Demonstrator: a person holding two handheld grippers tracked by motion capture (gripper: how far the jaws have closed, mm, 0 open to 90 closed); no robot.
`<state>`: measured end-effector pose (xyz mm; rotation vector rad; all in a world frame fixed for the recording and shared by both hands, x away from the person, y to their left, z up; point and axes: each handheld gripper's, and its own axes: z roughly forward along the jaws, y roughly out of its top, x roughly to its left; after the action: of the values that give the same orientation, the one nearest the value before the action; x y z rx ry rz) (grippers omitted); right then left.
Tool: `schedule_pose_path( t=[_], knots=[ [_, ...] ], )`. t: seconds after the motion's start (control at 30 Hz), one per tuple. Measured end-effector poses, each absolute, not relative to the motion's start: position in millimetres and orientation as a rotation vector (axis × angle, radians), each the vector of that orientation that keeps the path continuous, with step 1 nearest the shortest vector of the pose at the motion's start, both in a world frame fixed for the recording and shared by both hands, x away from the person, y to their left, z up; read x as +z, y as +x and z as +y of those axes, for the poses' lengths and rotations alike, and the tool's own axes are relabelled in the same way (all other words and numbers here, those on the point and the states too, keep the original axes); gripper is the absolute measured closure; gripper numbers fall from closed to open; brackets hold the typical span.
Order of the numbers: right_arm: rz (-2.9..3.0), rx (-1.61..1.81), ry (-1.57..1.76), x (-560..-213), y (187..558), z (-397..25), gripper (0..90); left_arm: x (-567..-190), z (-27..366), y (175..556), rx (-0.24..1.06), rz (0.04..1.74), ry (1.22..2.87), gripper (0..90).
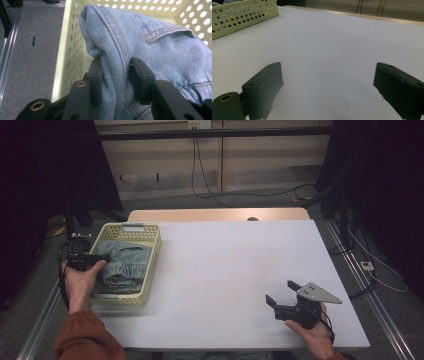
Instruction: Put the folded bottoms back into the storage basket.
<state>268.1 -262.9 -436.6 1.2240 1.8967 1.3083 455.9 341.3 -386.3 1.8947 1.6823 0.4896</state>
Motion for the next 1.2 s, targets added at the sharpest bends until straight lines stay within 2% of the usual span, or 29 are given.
schedule_pose_path(
  t=[0.33, 0.47, 0.67, 0.8, 1.2],
  knots=[
    [1.897, 1.31, 1.224, -437, 268, -262, 8.6, -385, 349, 454, 0.521, 1.73, 1.853, 58.4],
    [1.904, 1.306, 1.225, -437, 268, -262, 8.6, -387, 350, 456, 0.488, 1.732, 1.888, 58.9],
    [1.905, 1.305, 1.228, -437, 269, -262, 8.6, -386, 348, 457, 0.505, 1.733, 1.902, 72.3],
    [1.904, 1.304, 1.228, -437, 269, -262, 8.6, -385, 341, 460, 0.528, 1.732, 1.929, 77.5],
    [1.905, 1.302, 1.224, -438, 269, -262, 8.7, -396, 336, 469, 0.513, 1.711, 1.977, 76.5]
  ],
)
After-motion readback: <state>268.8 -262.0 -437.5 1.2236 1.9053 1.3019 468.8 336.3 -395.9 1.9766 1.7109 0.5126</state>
